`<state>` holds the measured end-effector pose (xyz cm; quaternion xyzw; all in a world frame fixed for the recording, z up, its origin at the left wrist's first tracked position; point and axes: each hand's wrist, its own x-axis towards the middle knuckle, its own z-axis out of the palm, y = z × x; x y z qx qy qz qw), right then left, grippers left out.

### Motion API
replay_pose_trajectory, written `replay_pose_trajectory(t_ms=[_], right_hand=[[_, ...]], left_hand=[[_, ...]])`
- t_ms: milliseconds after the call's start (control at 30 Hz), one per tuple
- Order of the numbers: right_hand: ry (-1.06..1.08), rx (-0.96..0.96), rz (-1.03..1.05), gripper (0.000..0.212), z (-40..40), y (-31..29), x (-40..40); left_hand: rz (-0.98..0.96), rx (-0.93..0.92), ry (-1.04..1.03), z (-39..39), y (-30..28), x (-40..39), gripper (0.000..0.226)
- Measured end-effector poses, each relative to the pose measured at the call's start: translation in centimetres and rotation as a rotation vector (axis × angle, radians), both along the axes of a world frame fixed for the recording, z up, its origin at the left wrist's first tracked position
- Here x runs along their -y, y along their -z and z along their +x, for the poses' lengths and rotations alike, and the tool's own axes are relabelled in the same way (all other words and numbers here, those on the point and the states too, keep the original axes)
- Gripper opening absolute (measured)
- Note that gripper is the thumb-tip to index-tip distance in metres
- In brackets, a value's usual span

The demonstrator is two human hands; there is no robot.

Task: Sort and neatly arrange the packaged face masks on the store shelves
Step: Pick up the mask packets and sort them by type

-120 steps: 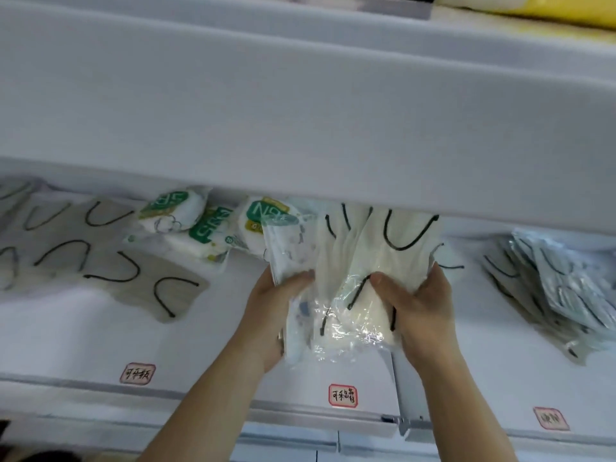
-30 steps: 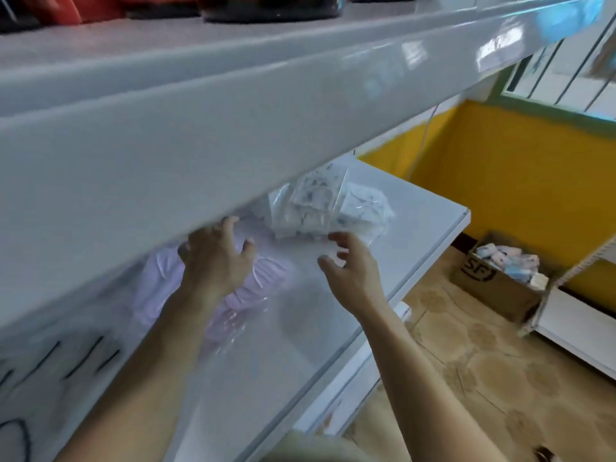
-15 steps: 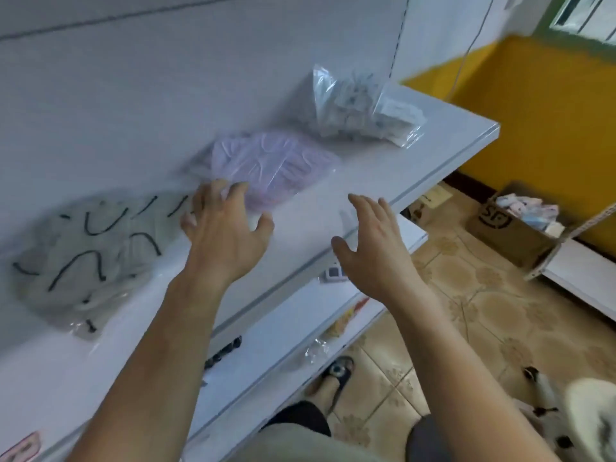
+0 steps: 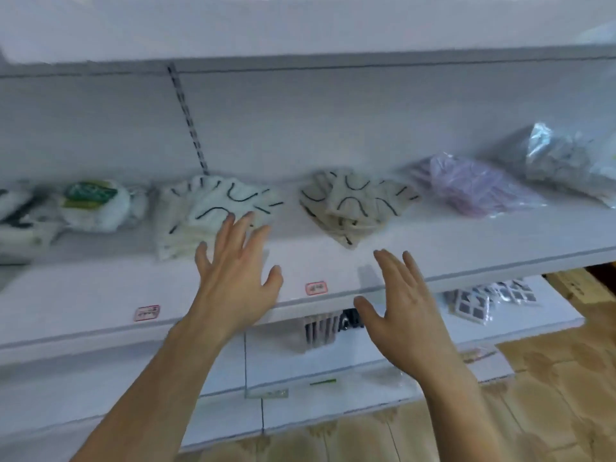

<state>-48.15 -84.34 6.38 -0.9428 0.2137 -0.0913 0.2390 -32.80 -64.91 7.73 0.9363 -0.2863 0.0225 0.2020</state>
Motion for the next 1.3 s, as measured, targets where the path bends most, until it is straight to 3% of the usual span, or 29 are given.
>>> replay_pose_trajectory(t_ms=[167,300,500,600,667,733,833,967,1067,1167,1300], right_hand=[[-0.275,-0.086,-0.117,0.079,9.3,-0.3,-16.2],[-0.484,-0.042,-0.024,0.079,16.6,0.4,-32.1],[-0.745,-0.085,0.044,0.079,24.7,0.7,-49.5],[-0.701,-0.055,-0.035,0.076,29.3,1.3,-54.4],[-0.531,-0.069,-0.080,0.070,32.2,2.8,-56.2],[-0.358,-0.057,-0.105,0.053,34.4,4.4,-56.7],[-0.210,0.112,-0.164,0.021,35.5,6.2,-56.7],[-0.196,0.297,-0.164,0.009,35.8,7.3,-56.7],[-0.175,0.292,-0.032,0.012,36.5,6.7,-56.9],[-0.190,0.310,0.245,0.007,38.0,5.7,-58.0],[-0.191,0.309,0.417,0.010,41.4,4.6,-60.3]], left_hand=[[-0.008,-0.023,-0.252,4.8,0.1,-22.3,0.059],[-0.049,-0.038,-0.435,8.4,1.0,-39.6,0.057],[-0.045,-0.086,-0.539,11.6,1.3,-55.4,0.059],[-0.088,-0.105,-0.510,14.7,1.2,-58.3,0.058],[-0.120,-0.119,-0.509,16.3,1.8,-59.2,0.057],[-0.165,-0.148,-0.536,17.8,2.6,-59.8,0.056],[-0.294,-0.220,-0.646,22.1,3.2,-60.3,0.055],[-0.325,-0.356,-0.763,29.3,2.7,-58.9,0.096],[-0.179,-0.373,-0.753,32.1,2.8,-57.5,0.109],[-0.146,-0.397,-0.716,33.8,4.0,-57.9,0.123],[-0.426,-0.383,-0.677,35.6,5.1,-59.6,0.101]])
